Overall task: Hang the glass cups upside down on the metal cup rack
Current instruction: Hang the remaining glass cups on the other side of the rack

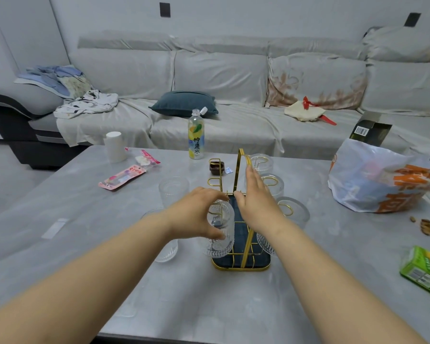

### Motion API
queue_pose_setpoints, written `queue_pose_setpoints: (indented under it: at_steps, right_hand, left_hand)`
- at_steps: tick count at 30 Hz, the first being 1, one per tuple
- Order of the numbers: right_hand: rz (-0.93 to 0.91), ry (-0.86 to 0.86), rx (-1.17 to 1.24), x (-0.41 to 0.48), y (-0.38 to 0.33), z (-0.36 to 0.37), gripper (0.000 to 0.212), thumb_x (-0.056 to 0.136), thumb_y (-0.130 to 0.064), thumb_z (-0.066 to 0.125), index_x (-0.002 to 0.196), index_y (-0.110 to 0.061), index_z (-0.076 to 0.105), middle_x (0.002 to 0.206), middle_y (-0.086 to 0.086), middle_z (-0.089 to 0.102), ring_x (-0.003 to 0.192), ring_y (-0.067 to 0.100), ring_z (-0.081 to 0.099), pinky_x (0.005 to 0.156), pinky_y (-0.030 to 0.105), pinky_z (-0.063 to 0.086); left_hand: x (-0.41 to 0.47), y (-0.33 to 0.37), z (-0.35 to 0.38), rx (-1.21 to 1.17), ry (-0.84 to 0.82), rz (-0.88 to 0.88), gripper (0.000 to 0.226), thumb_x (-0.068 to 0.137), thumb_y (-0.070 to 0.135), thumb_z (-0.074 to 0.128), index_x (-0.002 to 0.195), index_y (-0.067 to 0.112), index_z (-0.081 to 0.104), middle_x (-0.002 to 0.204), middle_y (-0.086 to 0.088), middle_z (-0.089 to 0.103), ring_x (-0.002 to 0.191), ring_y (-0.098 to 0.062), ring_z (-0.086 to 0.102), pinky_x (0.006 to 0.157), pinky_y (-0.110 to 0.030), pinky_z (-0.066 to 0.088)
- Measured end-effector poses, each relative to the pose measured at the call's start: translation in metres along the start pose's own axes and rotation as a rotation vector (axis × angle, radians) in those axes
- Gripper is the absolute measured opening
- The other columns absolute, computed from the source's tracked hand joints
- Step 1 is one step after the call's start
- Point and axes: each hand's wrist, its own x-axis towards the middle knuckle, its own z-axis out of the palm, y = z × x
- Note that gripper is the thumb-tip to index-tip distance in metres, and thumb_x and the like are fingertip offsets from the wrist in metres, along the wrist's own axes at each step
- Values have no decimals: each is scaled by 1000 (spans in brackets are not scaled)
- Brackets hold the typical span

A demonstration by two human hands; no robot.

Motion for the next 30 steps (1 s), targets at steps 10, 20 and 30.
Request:
queue_pose_setpoints:
  at_steps: [10,20,30]
  right_hand:
    - [28,-30,-126,-1,-3,-3,67,92,-29,37,140,-13,-7,155,9,-7,142,27,-1,115,39,8]
    - [62,1,-101,33,-18,-21,58,90,-7,32,141,-10,4,155,11,0,141,26,5,113,37,13]
    - [78,76,-103,43,-11,-4,65,84,9,33,140,-12,9,155,8,4,140,26,11,111,35,19]
  left_hand:
    - [-16,-6,-4,-159,97,-36,71,67,41,71,128,24,38,142,4,35,128,-10,31,101,-21,22]
    - [-75,-57,9,-396,658,-395,40,76,13,65,114,18,52,108,7,47,100,-10,43,89,-26,32]
    - [-76,-94,70,-713,546,-590,104,60,5,78,138,18,11,145,-9,27,125,-20,35,104,-31,29]
